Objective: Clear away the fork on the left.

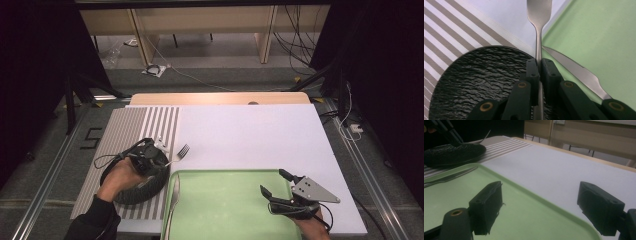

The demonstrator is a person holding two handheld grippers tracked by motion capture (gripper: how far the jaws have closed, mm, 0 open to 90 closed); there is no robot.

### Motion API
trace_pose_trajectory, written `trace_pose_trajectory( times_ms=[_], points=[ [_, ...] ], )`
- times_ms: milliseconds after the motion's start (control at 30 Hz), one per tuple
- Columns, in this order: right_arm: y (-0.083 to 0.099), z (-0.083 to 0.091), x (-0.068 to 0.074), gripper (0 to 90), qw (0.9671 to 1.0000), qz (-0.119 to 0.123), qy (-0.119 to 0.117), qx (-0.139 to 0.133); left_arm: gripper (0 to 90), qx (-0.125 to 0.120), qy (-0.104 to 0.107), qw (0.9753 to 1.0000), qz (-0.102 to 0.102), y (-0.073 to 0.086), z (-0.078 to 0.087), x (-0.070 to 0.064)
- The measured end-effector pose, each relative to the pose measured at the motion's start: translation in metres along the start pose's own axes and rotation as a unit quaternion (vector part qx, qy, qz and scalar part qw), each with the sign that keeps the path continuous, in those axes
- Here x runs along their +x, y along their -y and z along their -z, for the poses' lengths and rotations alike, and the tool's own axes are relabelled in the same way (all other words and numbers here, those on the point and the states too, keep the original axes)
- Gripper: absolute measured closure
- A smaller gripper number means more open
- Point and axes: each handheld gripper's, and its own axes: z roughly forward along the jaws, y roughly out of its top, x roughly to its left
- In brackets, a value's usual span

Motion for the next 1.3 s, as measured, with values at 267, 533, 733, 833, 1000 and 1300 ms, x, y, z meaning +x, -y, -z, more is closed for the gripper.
trace_pose_trajectory(
  times_ms=[267,533,733,833,1000,1300],
  points=[
    [0.0,0.0,0.0,21.1,1.0,-0.001,0.0,-0.005,83.9,0.006,0.017,0.9998,-0.011,0.002,-0.002,-0.022],
    [0.0,0.0,0.001,21.1,1.0,-0.001,0.0,-0.006,84.0,-0.001,0.024,0.9989,-0.04,0.002,-0.001,-0.05],
    [0.0,0.0,0.001,21.1,1.0,0.002,0.0,-0.006,84.0,0.012,0.042,0.997,-0.063,0.0,-0.006,-0.072],
    [0.0,0.0,0.0,21.1,1.0,0.001,0.0,-0.007,84.0,0.016,0.051,0.9961,-0.07,0.0,-0.008,-0.081],
    [0.0,0.0,0.0,21.1,1.0,0.001,0.001,-0.006,84.0,0.025,0.06,0.9947,-0.08,-0.001,-0.013,-0.091],
    [0.0,0.0,0.0,21.1,1.0,0.001,0.0,-0.007,83.9,0.034,0.077,0.993,-0.083,-0.002,-0.02,-0.104]
  ],
)
